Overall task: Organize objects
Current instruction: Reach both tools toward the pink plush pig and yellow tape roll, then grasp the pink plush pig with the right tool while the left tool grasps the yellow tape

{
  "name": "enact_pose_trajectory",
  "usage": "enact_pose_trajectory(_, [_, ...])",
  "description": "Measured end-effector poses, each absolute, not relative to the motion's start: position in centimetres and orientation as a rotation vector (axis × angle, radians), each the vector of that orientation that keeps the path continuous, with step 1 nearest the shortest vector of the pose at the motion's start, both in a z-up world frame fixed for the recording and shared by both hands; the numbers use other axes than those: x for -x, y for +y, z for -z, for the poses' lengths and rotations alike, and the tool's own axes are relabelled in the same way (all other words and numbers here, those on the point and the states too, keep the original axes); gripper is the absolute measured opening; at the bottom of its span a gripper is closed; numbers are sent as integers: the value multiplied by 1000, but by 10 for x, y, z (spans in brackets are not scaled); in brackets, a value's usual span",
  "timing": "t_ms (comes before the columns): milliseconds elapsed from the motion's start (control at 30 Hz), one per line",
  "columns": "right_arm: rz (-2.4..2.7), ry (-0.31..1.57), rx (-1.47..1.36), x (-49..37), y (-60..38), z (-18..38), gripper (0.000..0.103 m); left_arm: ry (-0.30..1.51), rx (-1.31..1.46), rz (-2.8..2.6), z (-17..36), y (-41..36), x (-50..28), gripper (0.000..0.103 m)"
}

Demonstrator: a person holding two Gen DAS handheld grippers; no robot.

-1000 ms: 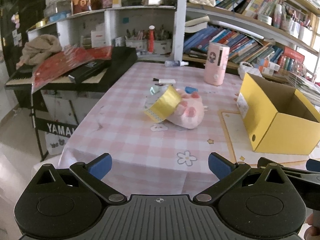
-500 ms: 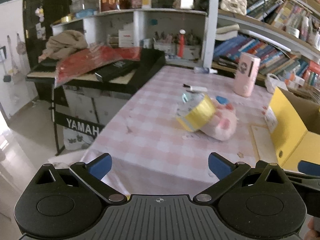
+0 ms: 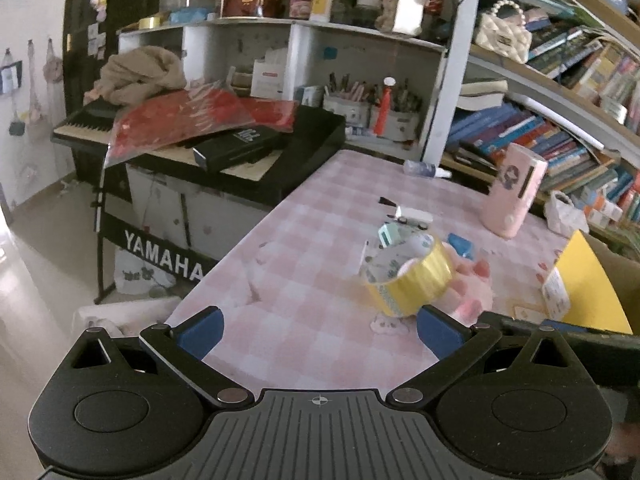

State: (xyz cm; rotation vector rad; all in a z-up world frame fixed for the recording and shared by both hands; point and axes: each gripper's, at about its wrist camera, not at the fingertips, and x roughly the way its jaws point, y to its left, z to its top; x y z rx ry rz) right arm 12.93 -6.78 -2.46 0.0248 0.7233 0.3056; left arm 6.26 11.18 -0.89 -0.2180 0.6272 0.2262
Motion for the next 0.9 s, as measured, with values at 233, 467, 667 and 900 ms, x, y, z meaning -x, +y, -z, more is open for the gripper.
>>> enact_pose_trajectory(233, [-349, 778, -78, -189, -61, 45, 86, 651, 239, -278, 14, 115, -86, 103])
enact_pose_trajectory(467, [-419, 880, -300, -234, -67, 71, 91, 681, 232, -257, 18, 111, -105, 103])
enact_pose_trajectory(667, [-475, 965, -454, -247, -81, 70, 68, 707, 230, -230, 23, 102, -126, 103])
enact_pose_trajectory(900, [-404, 823, -19, -222, -83, 30, 68, 755, 282, -176, 34, 88, -157, 103])
